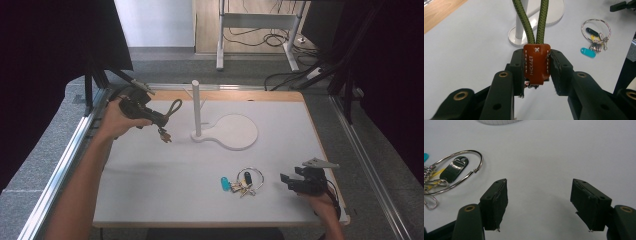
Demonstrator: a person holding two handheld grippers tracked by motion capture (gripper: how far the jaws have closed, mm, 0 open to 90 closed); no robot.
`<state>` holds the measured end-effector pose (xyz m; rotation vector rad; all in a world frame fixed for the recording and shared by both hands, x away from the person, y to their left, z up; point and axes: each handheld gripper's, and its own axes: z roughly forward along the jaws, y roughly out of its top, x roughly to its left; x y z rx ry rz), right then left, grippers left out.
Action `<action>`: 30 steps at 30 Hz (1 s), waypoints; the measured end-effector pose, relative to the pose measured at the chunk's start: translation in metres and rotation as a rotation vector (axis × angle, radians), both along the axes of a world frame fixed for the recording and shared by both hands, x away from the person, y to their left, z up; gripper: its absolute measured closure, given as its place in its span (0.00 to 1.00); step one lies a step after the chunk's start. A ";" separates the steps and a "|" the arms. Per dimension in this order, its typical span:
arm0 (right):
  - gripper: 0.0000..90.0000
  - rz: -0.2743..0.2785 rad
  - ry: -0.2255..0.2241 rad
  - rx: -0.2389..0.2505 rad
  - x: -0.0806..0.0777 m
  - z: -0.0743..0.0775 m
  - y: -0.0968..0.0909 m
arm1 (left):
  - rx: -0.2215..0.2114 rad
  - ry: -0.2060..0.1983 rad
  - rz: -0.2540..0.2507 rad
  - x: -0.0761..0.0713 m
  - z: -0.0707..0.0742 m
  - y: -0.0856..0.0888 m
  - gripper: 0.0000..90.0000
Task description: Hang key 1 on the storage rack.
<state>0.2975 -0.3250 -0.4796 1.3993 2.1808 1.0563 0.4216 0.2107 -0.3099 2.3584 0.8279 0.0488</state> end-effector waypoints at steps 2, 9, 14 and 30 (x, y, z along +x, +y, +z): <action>0.33 -0.001 0.001 0.000 0.000 0.000 0.000 | 0.001 0.000 0.001 0.002 0.002 -0.001 0.74; 0.33 0.001 0.000 -0.001 0.000 0.000 0.000 | 0.001 0.000 0.009 0.008 0.008 -0.003 0.74; 0.33 0.007 0.003 -0.002 0.000 0.000 0.000 | 0.003 -0.002 0.010 0.013 0.011 -0.003 0.74; 0.33 0.007 0.001 0.001 -0.001 0.001 -0.001 | -0.009 0.011 0.039 0.036 0.017 -0.005 0.74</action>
